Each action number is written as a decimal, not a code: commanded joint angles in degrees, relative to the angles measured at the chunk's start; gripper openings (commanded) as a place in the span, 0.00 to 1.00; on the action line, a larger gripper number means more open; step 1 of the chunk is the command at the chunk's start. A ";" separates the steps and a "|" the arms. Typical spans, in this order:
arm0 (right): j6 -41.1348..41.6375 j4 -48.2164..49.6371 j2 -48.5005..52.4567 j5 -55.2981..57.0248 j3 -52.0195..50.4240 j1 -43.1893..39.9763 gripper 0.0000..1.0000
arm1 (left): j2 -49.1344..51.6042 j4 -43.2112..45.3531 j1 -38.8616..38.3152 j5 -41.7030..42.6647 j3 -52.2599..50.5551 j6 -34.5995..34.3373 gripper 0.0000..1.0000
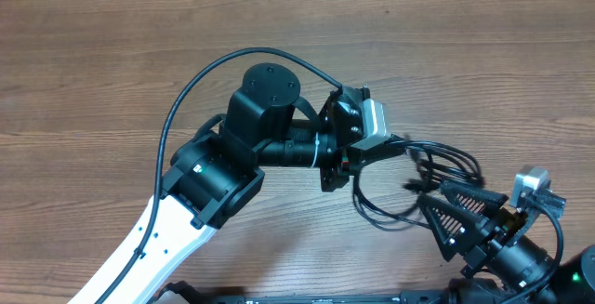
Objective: Untangle cables
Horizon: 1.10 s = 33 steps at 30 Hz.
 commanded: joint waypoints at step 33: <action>-0.17 -2.89 0.09 4.74 0.39 0.22 0.96 | 11.89 -33.16 -0.48 -35.23 1.53 17.42 0.65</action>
